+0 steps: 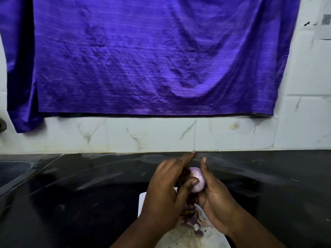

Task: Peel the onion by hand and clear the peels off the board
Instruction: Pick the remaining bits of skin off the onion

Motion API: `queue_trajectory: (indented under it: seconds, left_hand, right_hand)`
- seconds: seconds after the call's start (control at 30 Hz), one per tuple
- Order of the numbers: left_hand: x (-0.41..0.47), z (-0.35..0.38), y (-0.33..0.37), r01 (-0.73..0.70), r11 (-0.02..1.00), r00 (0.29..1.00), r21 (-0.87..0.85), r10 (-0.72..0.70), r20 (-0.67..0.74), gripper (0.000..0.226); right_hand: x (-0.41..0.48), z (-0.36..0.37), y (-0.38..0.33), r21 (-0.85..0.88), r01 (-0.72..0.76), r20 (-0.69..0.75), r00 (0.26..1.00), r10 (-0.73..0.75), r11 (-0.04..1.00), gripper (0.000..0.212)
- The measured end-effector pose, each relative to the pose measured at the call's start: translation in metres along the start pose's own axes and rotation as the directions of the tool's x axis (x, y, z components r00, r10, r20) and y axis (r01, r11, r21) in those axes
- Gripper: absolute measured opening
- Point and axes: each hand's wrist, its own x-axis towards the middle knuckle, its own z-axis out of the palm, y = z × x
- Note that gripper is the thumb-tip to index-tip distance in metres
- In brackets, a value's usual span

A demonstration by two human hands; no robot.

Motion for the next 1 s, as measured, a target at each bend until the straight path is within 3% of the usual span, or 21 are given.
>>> queue_trajectory:
  seconds: [0.2, 0.3, 0.4, 0.6, 0.73, 0.9, 1.0]
  left_hand:
    - [0.0, 0.0, 0.002, -0.084, 0.989, 0.995, 0.124, 0.091, -0.048, 0.045]
    - [0.001, -0.001, 0.003, -0.002, 0.996, 1.0, 0.092, 0.004, -0.016, 0.03]
    - [0.001, 0.001, 0.001, 0.048, 0.997, 0.997, 0.059, -0.051, 0.06, 0.032]
    - [0.003, 0.004, -0.001, 0.066, 0.994, 0.997, -0.084, -0.068, -0.025, 0.008]
    - [0.002, 0.004, -0.004, 0.033, 0.994, 0.998, -0.1, -0.039, -0.058, 0.01]
    - [0.005, 0.002, -0.002, -0.021, 0.998, 0.995, -0.054, 0.016, -0.098, 0.014]
    - [0.007, 0.002, -0.001, 0.006, 0.995, 0.995, -0.1, -0.016, -0.099, 0.015]
  right_hand:
    - [0.0, 0.002, 0.001, 0.041, 0.013, 0.017, 1.0, -0.014, 0.999, 0.065]
    - [-0.001, 0.0, 0.001, 0.008, 0.011, -0.024, 1.0, -0.011, 1.0, 0.067]
    - [-0.002, 0.0, -0.001, -0.027, 0.014, -0.051, 0.999, -0.015, 1.0, 0.07]
    - [-0.003, 0.004, -0.003, -0.044, 0.024, -0.02, 1.0, -0.025, 0.999, 0.072]
    - [-0.006, 0.009, -0.003, -0.045, 0.022, -0.007, 1.0, -0.023, 0.999, 0.071]
    - [-0.001, 0.023, -0.012, -0.242, -0.009, -0.037, 0.999, 0.0, 0.97, 0.076]
    - [-0.005, 0.018, -0.009, -0.158, 0.041, -0.062, 0.997, -0.052, 0.987, 0.062]
